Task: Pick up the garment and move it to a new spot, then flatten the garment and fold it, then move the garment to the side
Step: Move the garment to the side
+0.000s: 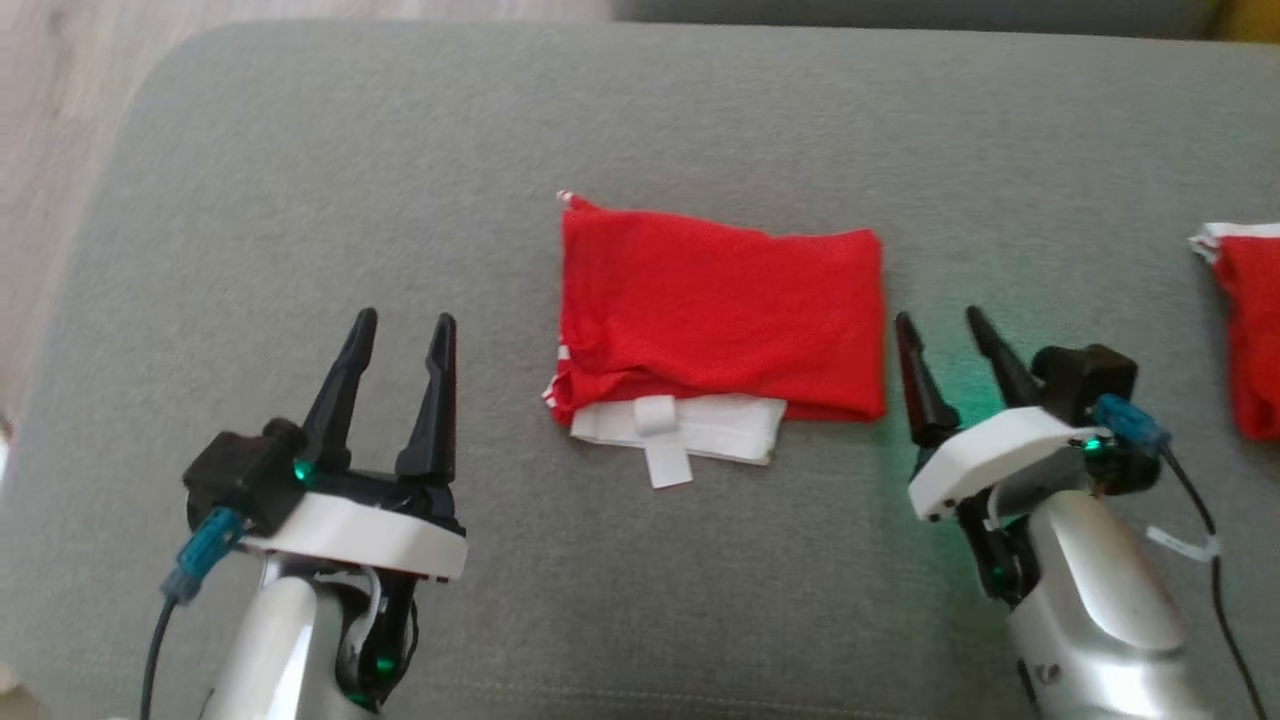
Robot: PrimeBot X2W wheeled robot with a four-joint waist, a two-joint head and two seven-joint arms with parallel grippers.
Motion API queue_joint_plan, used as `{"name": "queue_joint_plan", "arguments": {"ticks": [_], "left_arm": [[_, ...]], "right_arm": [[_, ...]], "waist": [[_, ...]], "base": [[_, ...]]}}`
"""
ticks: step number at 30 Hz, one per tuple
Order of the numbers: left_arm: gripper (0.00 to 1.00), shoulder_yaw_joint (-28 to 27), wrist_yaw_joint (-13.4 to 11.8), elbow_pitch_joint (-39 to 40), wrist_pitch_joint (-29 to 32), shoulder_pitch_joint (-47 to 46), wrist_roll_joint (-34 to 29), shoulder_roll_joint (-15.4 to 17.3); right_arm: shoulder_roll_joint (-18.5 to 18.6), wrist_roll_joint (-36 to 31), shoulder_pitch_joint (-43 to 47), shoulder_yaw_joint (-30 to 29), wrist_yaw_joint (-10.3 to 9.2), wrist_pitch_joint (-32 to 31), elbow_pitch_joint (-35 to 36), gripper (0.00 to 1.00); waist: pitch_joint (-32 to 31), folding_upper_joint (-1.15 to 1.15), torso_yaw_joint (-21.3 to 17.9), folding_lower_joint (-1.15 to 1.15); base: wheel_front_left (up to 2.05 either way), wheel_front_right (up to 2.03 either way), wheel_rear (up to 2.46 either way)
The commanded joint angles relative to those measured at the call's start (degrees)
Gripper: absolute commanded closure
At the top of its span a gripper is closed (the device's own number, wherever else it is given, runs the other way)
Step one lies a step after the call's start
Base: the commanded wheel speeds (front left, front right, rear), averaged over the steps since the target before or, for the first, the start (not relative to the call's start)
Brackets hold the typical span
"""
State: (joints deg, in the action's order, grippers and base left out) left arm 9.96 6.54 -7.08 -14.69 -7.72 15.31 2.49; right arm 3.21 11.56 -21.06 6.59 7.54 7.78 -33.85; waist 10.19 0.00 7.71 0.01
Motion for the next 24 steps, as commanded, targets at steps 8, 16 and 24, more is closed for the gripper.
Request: {"name": "queue_joint_plan", "arguments": {"ticks": [8,16,24], "left_arm": [[0.0,-0.63,0.04,1.52,-0.3,-3.12,0.81,0.39],[0.0,-0.65,-0.02,1.44,-0.3,-2.67,0.33,0.39],[0.0,0.65,0.38,1.55,-0.3,-2.31,-1.94,0.39]], "right_arm": [[-0.33,9.15,-5.96,5.93,-0.05,-3.27,-7.64,0.0],[-0.33,10.25,-9.65,11.65,-0.05,-1.97,-14.83,1.0],[-0.3,-1.35,-12.71,12.74,-0.05,3.48,-17.17,1.0]], "waist": [[2.59,0.0,4.45,-0.01],[2.09,0.0,4.23,-0.01],[-0.49,0.0,-2.58,-0.01]], "base": [[0.0,0.0,0.0],[0.0,0.0,0.0],[0.0,0.0,0.0]]}}
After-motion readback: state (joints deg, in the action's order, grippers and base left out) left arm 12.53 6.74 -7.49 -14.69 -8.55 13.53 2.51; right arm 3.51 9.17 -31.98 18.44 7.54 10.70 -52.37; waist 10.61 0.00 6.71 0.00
